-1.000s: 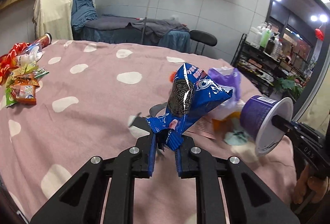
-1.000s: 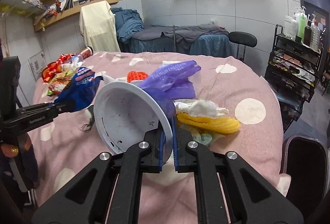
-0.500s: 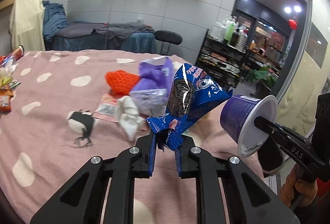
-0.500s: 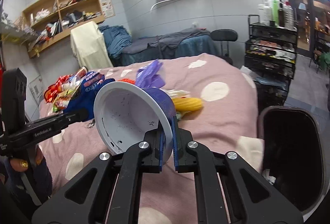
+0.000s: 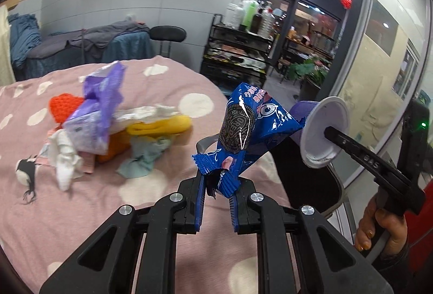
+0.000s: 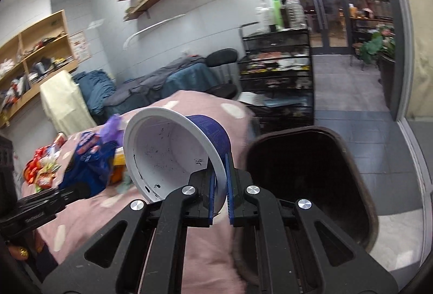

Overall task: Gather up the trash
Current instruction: 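Carry the white cup over the bin and open the right gripper, then lower the Oreo wrapper into the bin and open the left gripper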

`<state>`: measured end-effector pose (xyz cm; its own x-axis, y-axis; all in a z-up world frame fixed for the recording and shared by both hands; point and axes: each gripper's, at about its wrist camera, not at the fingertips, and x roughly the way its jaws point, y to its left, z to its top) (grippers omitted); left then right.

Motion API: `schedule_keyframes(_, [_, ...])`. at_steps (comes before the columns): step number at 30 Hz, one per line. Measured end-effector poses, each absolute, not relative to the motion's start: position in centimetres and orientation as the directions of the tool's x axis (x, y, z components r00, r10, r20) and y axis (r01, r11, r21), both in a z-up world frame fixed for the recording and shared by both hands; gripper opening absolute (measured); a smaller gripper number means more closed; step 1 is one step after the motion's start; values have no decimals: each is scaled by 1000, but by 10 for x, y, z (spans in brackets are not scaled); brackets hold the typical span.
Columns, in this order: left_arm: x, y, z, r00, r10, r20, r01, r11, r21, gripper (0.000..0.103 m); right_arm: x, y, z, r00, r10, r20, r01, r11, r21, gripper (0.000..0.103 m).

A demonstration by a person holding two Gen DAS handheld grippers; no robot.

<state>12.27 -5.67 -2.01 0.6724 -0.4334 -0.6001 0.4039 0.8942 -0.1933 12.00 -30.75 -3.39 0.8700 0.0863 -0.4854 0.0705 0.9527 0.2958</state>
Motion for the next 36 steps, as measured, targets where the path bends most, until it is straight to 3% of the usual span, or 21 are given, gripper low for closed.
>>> schedule_keyframes(11, [139,-126,-34,581,-472,-663,508,847,-158,16,169,-376,-115,679,-31,-733,340,899,276,8])
schedule_keyframes(20, [151,-164,-44,514,-482,-709,551,819,-157,16,176,-380,-165,571,-57,-819,390,897,209,9])
schedule_keyframes(22, [153,-170,-47,496,-482,-722,558,814,-160,16,172,-379,-165,584,-43,-811,377,899,224,16])
schedule_keyframes(23, [154,-173,-48,487,-483,-727,562,811,-163,16,171,-378,-165,590,-34,-807,370,899,232,29])
schedule_keyframes(24, [153,-176,-49,480,-484,-732,566,808,-164,16,169,-378,-164,596,-39,-802,371,899,232,57])
schedule_keyframes(25, [155,-179,-50,474,-484,-735,569,806,-164,16,167,-378,-163,603,-52,-796,377,898,227,69])
schedule_keyframes(26, [156,-181,-52,469,-483,-740,572,804,-163,16,162,-378,-159,621,-72,-781,381,898,220,73])
schedule_keyframes(36, [163,-195,-58,439,-472,-765,571,804,-168,16,126,-385,-108,743,-151,-652,410,873,265,73])
